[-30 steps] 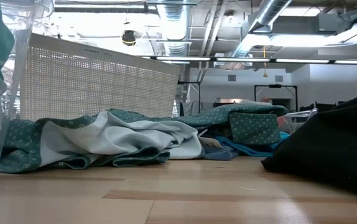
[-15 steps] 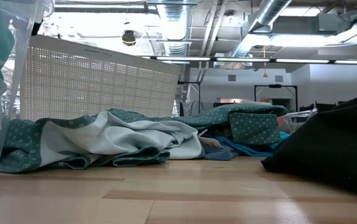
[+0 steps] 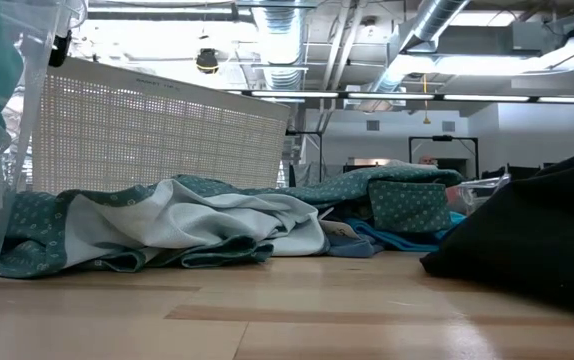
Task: Pick & Place Cloths
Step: Put the light blue shorts into the bottom transparent bin
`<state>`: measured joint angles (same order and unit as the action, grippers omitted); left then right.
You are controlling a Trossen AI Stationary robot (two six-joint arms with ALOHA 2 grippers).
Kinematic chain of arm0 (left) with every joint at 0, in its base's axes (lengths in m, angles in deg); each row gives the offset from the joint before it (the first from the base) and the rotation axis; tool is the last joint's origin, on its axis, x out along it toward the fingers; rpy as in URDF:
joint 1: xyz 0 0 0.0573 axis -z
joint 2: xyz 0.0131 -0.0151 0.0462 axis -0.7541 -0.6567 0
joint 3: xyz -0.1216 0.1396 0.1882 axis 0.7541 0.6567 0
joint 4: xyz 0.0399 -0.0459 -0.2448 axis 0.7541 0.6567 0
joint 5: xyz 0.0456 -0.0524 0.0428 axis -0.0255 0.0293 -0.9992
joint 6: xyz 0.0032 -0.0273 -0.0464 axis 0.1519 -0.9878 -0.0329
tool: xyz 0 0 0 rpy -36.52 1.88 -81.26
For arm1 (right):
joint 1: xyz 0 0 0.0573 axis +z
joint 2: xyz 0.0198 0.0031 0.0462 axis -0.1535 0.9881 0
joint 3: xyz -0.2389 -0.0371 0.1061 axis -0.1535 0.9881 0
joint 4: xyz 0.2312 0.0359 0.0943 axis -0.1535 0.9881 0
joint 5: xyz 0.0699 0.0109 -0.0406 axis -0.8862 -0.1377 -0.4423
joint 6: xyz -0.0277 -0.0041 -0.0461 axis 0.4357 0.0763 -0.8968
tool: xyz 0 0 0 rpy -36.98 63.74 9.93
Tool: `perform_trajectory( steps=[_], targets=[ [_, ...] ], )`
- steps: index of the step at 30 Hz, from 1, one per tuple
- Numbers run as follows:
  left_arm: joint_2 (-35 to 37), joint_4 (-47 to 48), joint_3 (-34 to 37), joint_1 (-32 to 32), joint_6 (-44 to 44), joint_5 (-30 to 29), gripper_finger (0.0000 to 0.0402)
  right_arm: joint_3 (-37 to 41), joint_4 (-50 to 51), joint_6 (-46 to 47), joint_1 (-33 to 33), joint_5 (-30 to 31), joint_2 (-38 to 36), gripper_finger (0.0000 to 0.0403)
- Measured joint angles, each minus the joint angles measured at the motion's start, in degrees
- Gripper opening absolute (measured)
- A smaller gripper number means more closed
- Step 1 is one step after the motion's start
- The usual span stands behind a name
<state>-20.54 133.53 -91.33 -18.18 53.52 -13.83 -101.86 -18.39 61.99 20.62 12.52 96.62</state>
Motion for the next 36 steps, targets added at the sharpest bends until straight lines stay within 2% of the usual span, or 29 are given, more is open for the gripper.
perform_trajectory(
  steps=[5, 8, 11, 13, 20, 26, 31, 36],
  targets=[
    [-2.55, -2.85, 0.00, 0.00, 0.01, 0.00, 0.0168, 0.00, 0.00, 0.02, 0.04, 0.00, 0.00, 0.0249],
    [-3.32, -3.94, 0.00, 0.00, -0.04, 0.00, 0.0111, 0.00, 0.00, 0.57, 0.09, 0.01, 0.00, 0.0249],
    [-3.38, -4.19, 0.00, 0.00, -0.56, 0.01, 0.0038, 0.00, 0.04, 1.36, 0.09, 0.00, 0.00, 0.0249],
    [-3.38, -4.31, 0.00, 0.01, -2.12, 0.01, 0.0012, 0.00, 0.05, 1.38, 0.09, 0.00, 0.00, 0.0249],
    [-2.03, -4.09, -0.98, 0.01, -11.22, -0.83, 0.0001, 0.00, 0.14, 1.51, 0.09, 0.00, 0.00, 0.0249],
    [4.13, -3.67, -6.10, 0.01, -18.91, -6.46, 0.0000, 0.00, 0.34, 1.51, 0.09, 0.00, -0.02, 0.0249],
    [7.63, -3.77, -11.84, 0.20, -31.28, -7.80, 0.0000, 0.00, 0.42, 1.37, 0.46, 0.00, -0.04, 0.0249],
    [6.58, -6.91, -16.02, 3.87, -41.14, -7.94, 0.0000, 0.00, 0.40, 1.09, 0.59, -0.02, -0.04, 0.0249]
  ],
)
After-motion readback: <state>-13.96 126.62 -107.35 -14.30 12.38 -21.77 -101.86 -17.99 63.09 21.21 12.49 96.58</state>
